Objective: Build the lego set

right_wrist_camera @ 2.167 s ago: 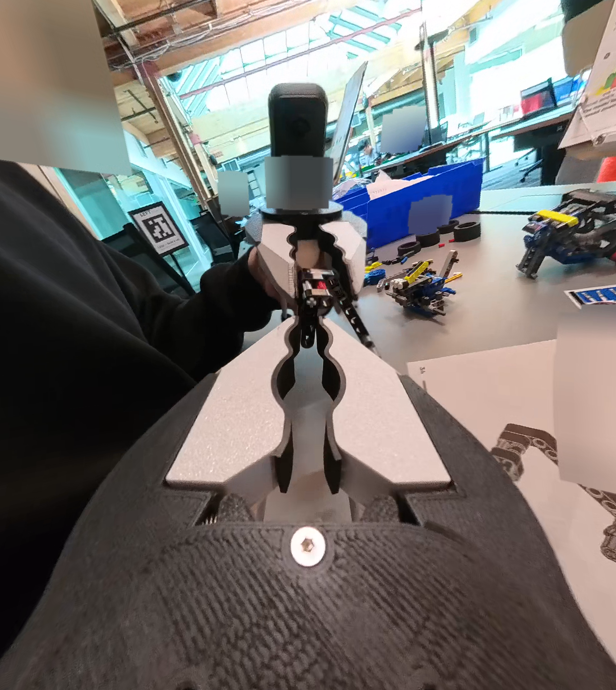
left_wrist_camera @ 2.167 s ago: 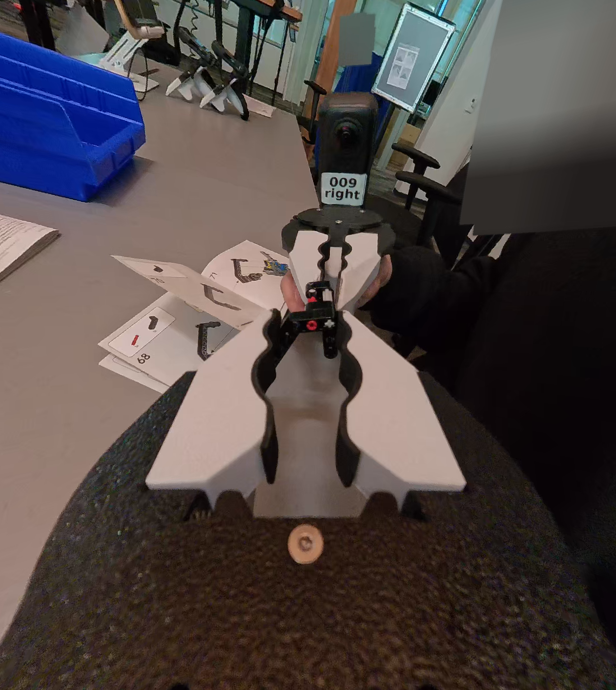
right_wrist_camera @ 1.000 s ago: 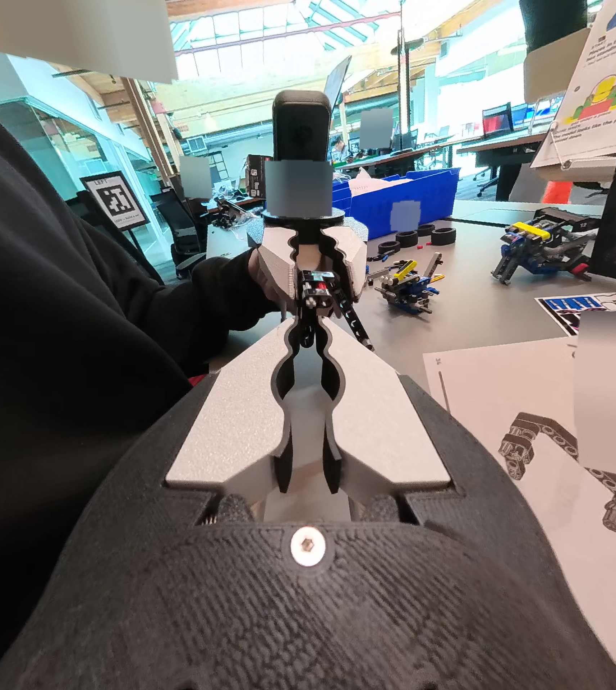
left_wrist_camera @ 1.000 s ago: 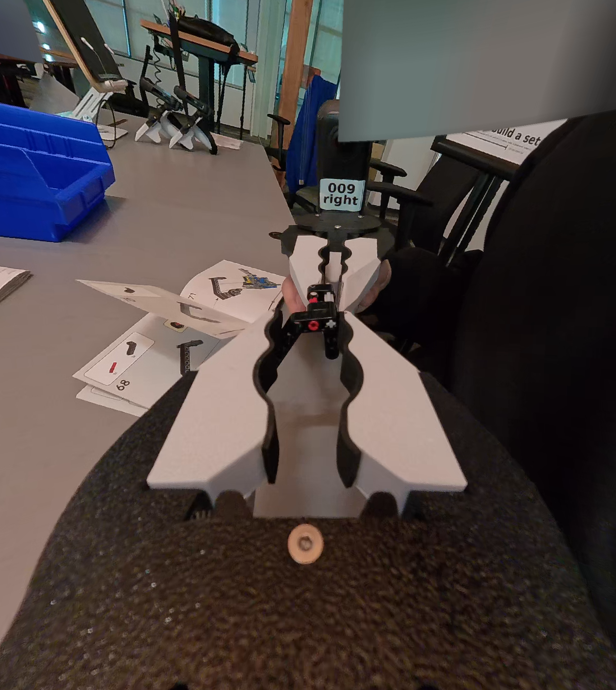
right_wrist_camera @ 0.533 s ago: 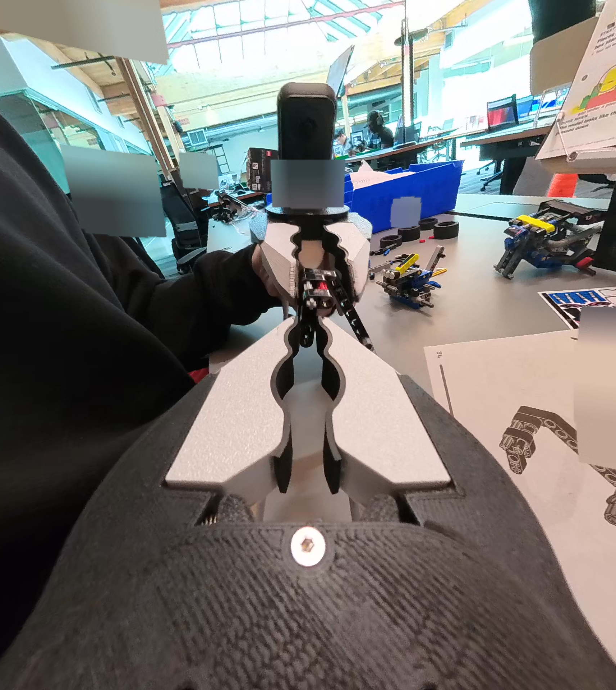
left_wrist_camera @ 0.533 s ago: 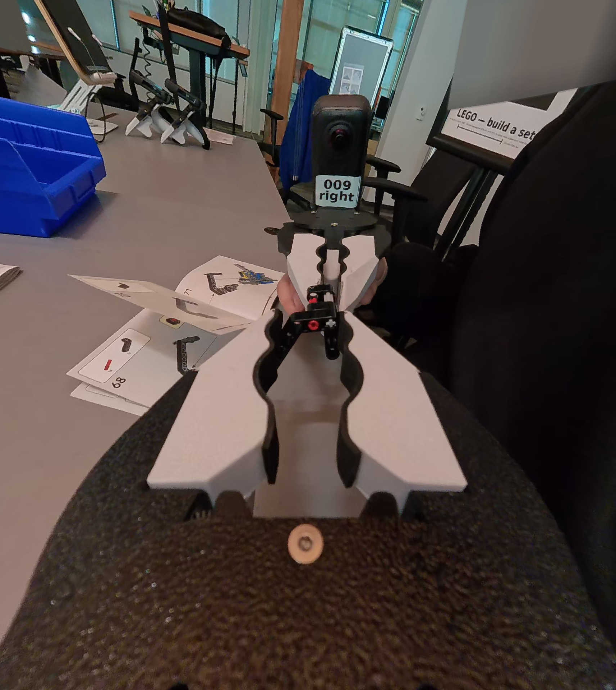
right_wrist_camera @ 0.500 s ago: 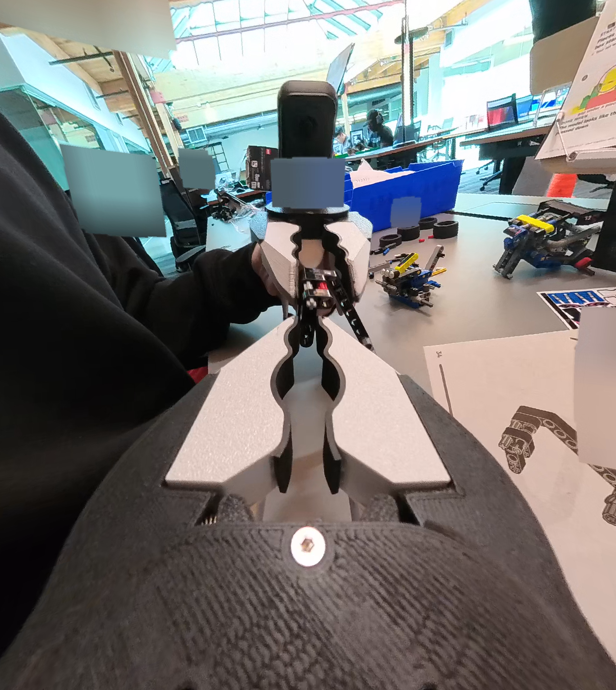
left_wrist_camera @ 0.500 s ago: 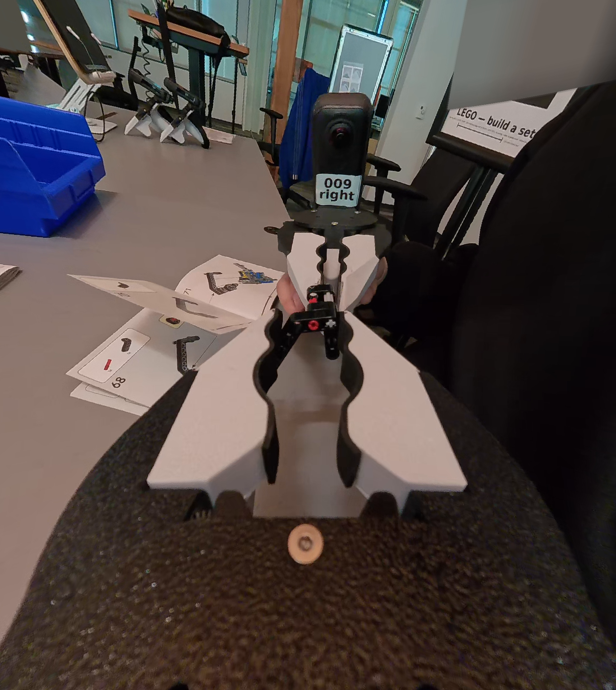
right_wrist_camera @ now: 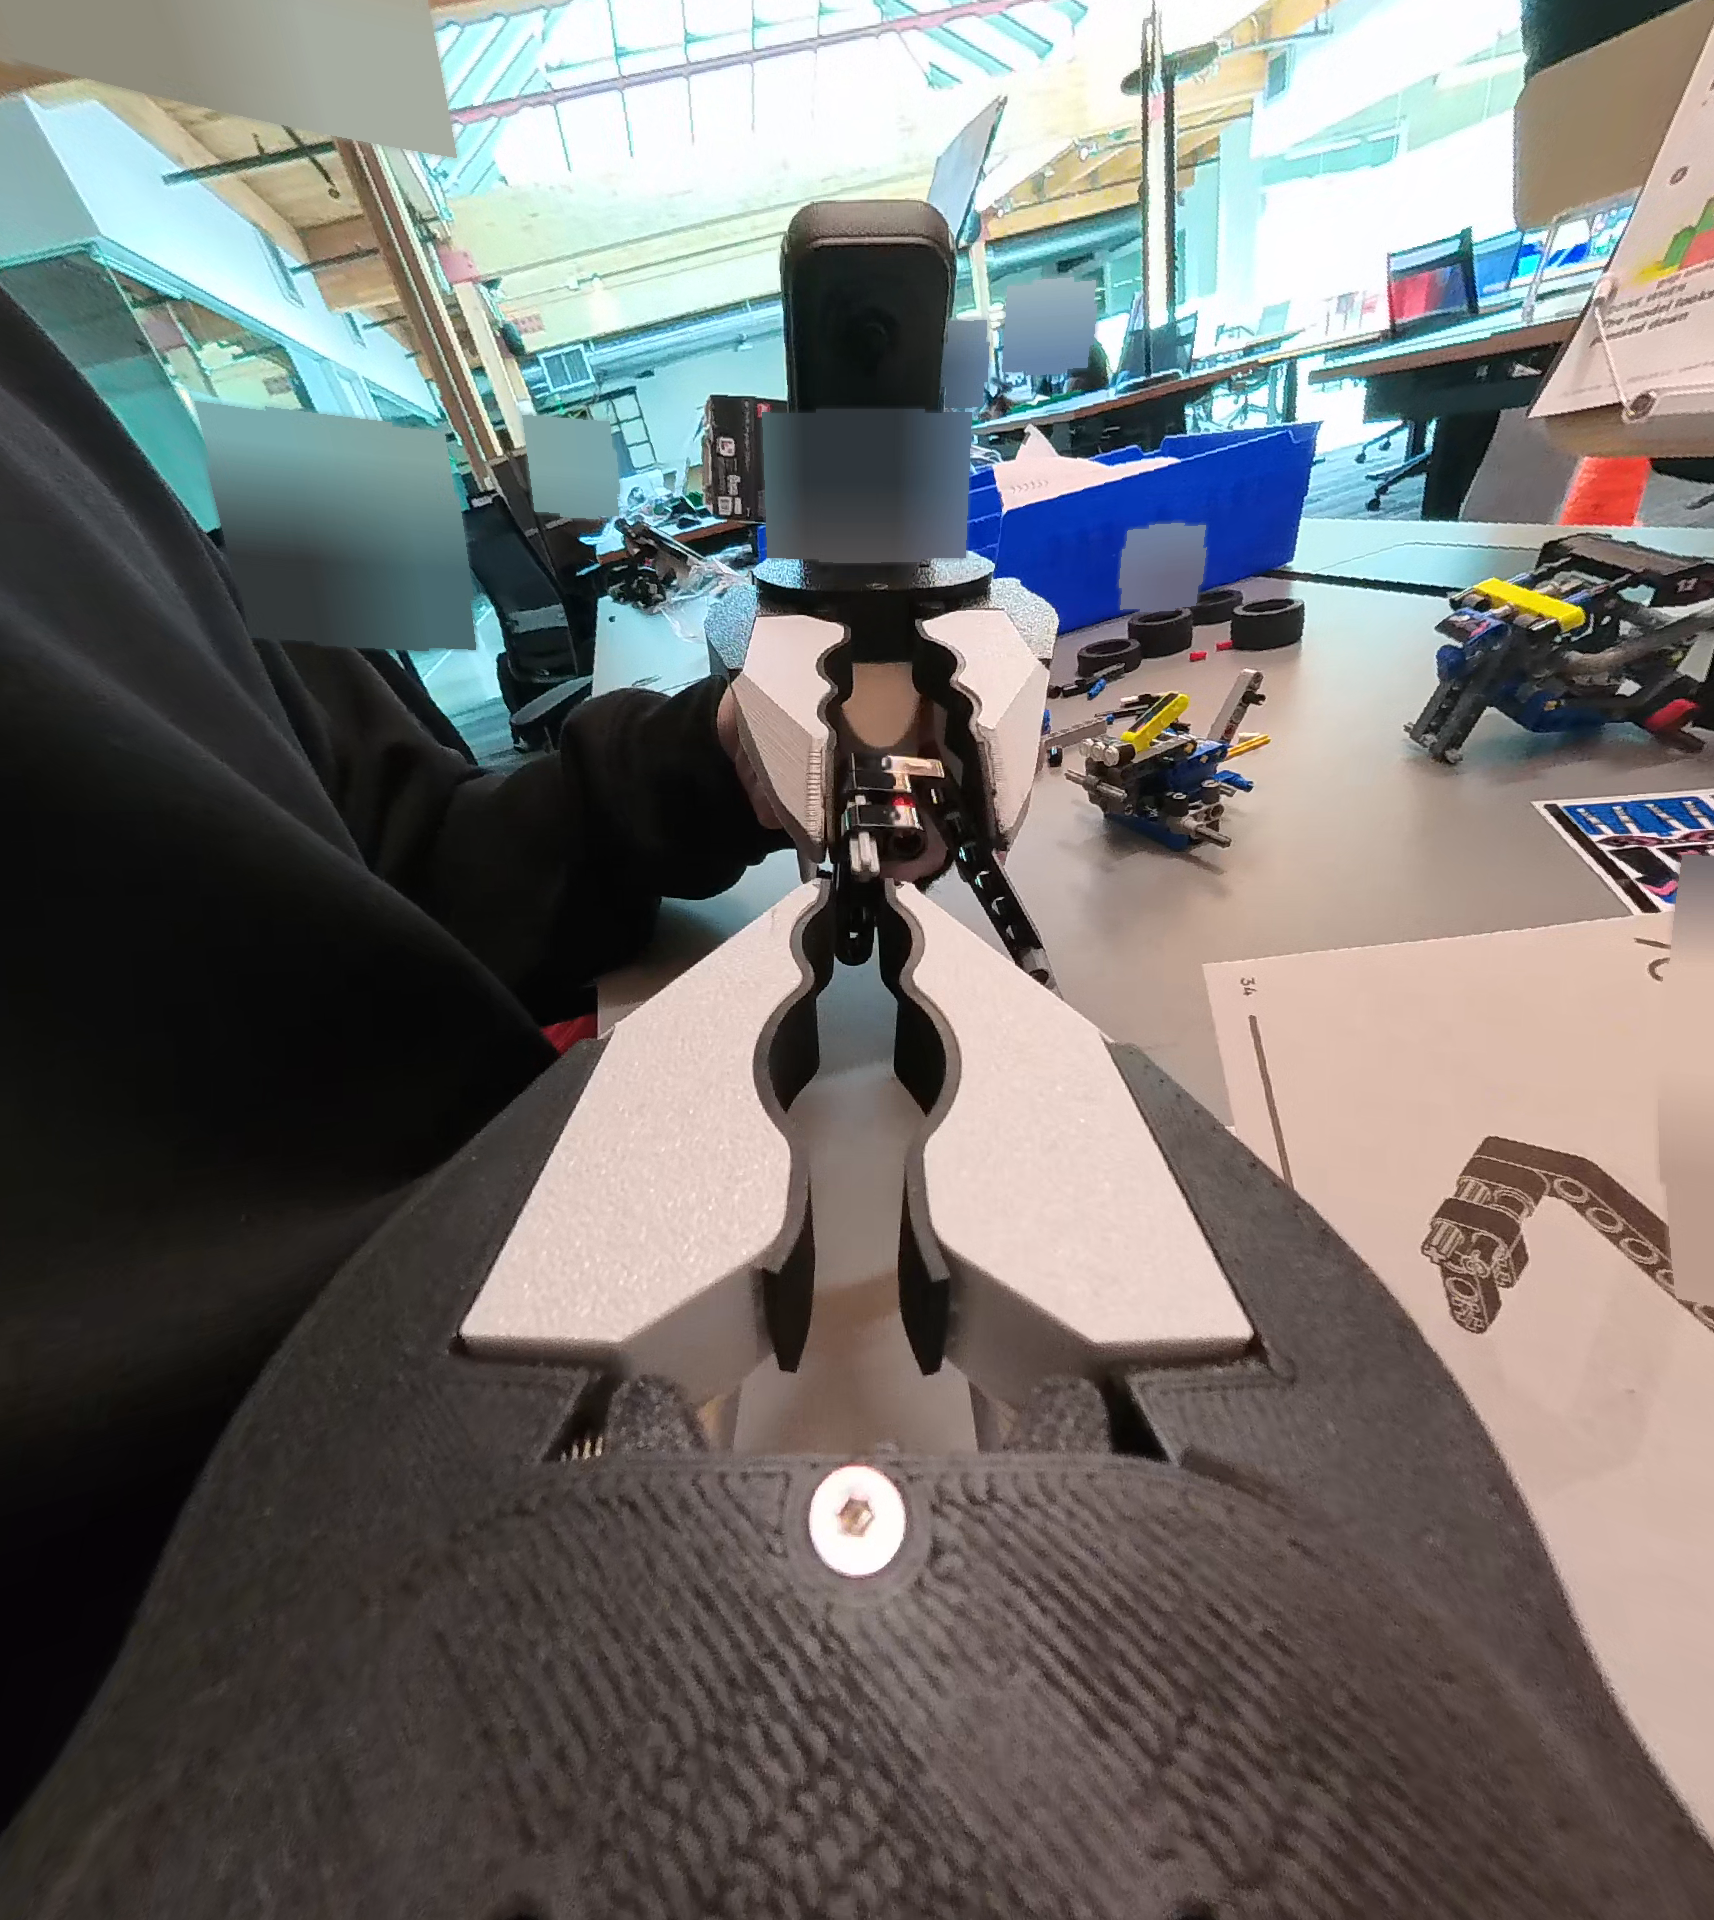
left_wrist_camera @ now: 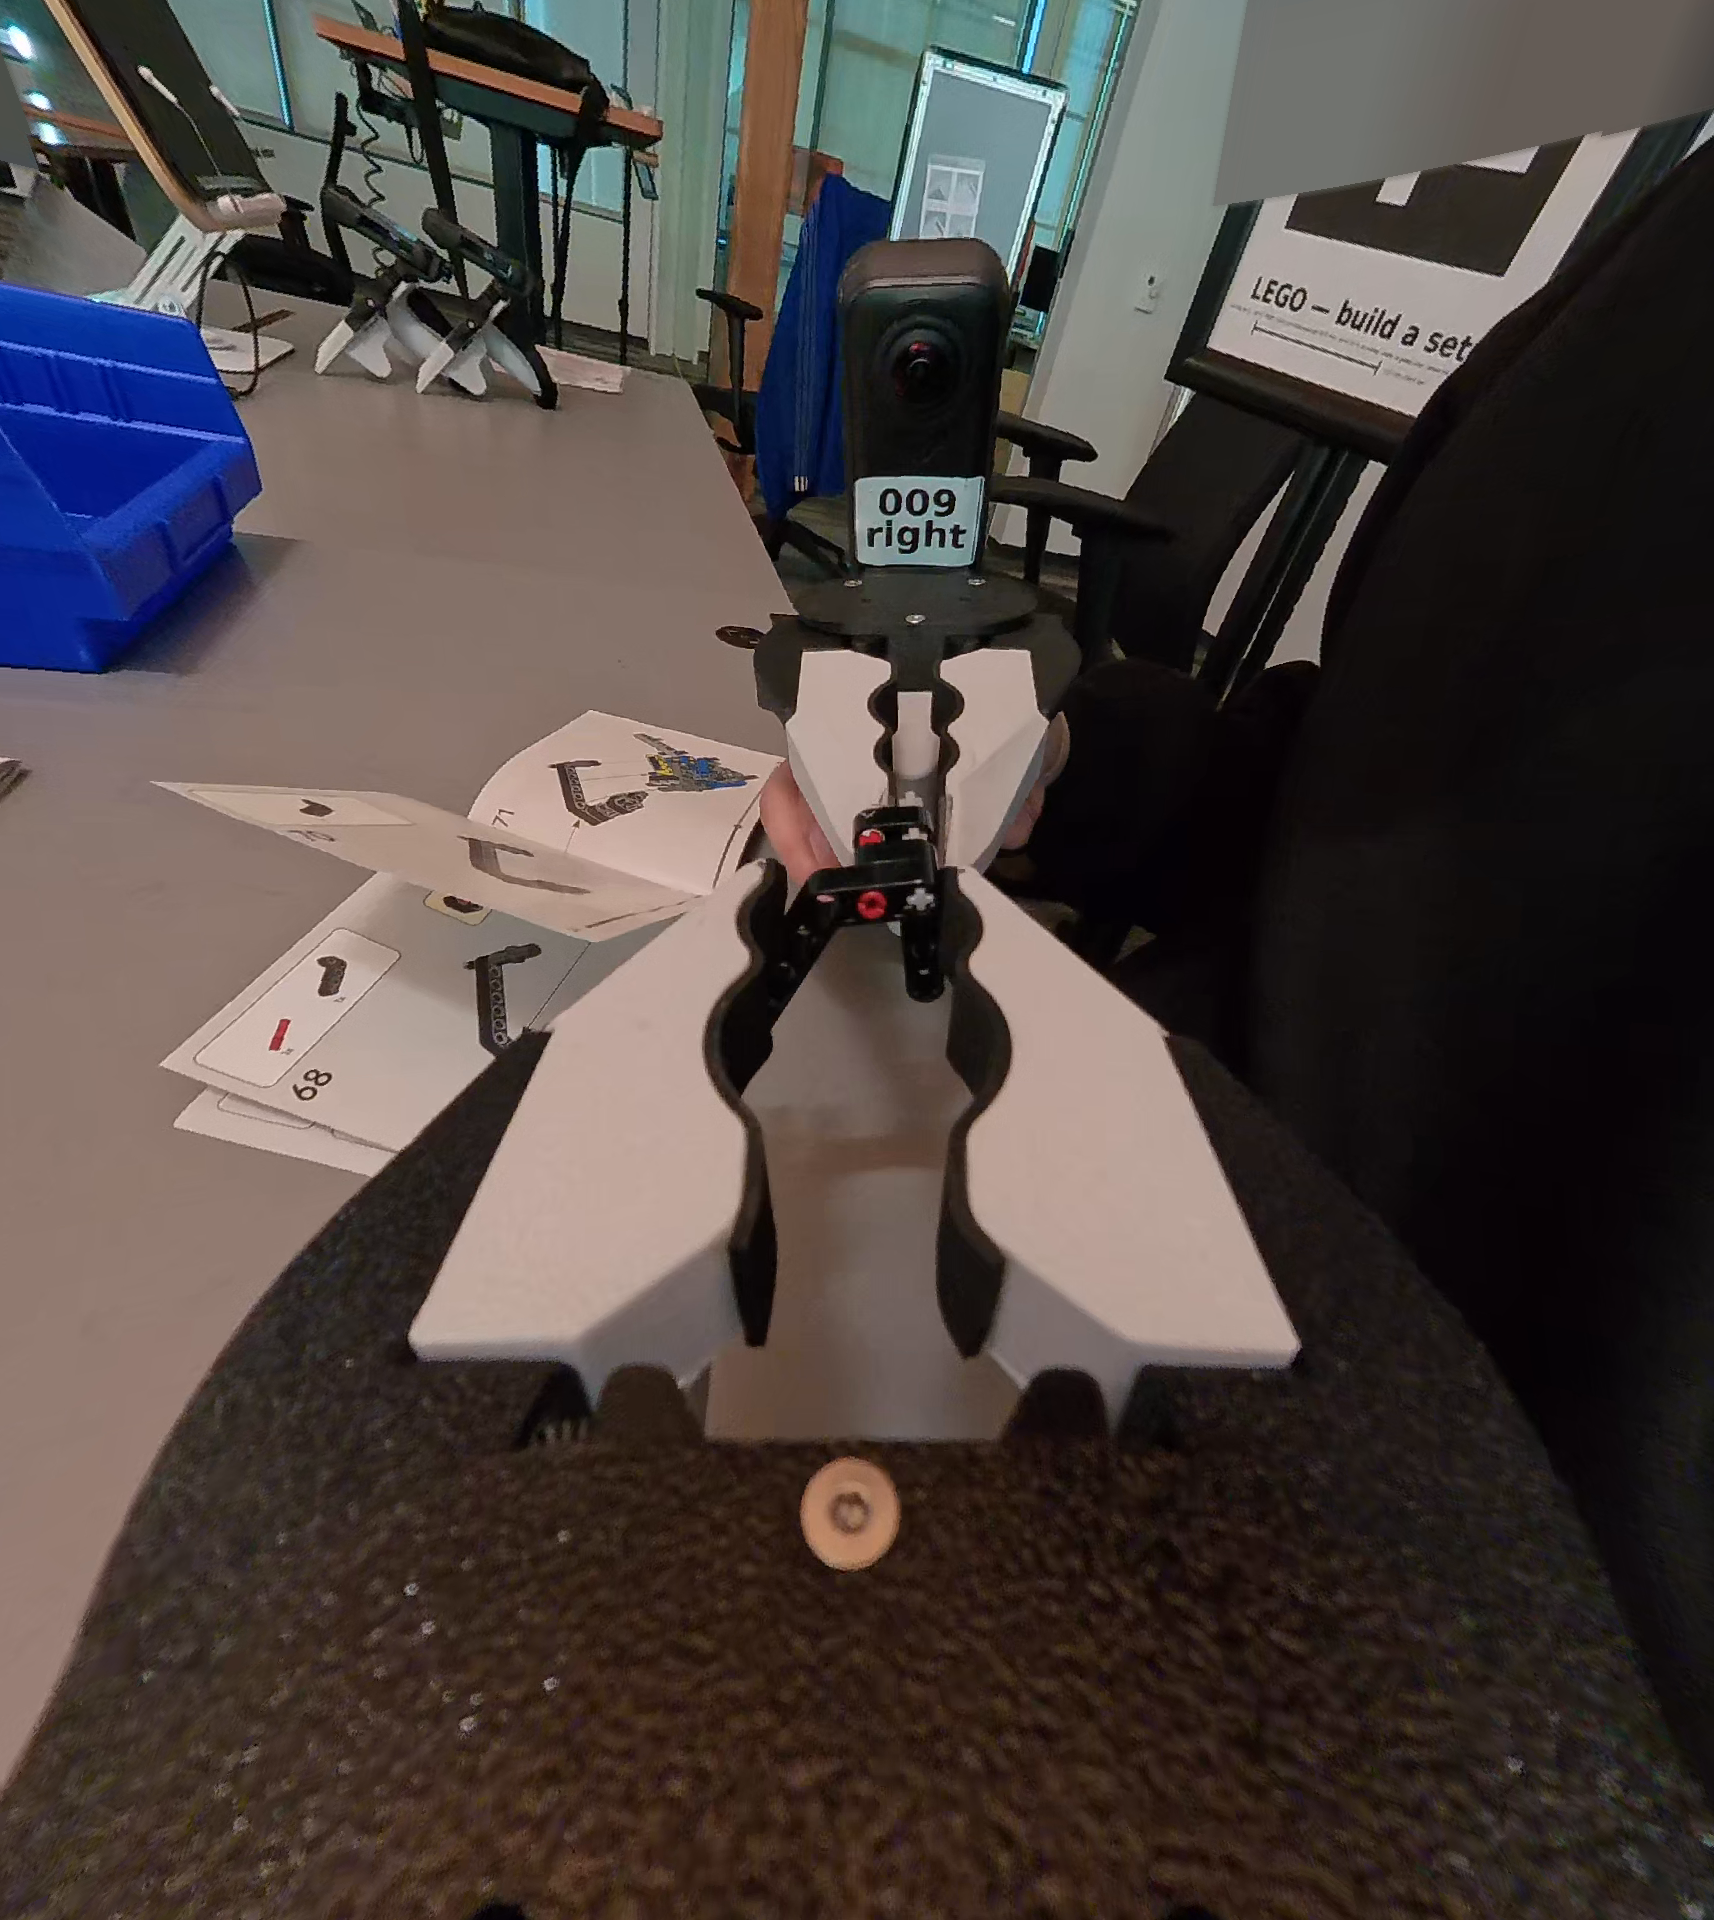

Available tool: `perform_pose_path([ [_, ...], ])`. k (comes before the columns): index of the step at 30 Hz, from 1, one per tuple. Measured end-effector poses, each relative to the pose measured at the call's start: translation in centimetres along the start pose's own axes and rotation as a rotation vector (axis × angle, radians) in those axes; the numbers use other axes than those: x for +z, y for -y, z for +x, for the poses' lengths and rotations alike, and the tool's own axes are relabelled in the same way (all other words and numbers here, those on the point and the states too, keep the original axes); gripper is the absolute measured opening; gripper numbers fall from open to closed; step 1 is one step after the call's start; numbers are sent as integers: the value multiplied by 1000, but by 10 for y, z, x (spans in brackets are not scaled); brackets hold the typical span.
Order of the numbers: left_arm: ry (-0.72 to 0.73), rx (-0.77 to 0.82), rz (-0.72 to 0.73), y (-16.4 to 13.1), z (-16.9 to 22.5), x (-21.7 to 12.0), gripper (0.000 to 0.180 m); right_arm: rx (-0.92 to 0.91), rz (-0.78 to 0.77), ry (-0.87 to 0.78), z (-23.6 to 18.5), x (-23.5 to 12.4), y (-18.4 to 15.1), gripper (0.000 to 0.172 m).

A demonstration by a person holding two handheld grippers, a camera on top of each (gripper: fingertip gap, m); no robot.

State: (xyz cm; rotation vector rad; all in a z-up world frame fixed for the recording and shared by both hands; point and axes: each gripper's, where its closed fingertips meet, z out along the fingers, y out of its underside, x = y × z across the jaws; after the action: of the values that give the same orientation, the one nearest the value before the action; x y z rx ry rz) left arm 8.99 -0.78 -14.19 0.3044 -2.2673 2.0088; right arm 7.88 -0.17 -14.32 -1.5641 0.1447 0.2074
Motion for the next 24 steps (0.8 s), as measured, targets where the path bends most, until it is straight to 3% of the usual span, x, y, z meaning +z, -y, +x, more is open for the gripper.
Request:
perform_pose_path([
  [5, 2, 6, 10, 1, 1, -2, 27, 1, 0, 5, -1, 0, 0, 7],
  [9, 13, 22, 58, 10, 0, -8, 26, -5, -24, -34, 3, -6, 2, 27],
  [18, 17, 114, 164, 23, 6, -5, 26, -8, -15, -65, -7, -6, 5, 26],
  [24, 40, 148, 313, 40, 9, -7, 26, -71, -82, -172, -10, -29, 6, 24],
])
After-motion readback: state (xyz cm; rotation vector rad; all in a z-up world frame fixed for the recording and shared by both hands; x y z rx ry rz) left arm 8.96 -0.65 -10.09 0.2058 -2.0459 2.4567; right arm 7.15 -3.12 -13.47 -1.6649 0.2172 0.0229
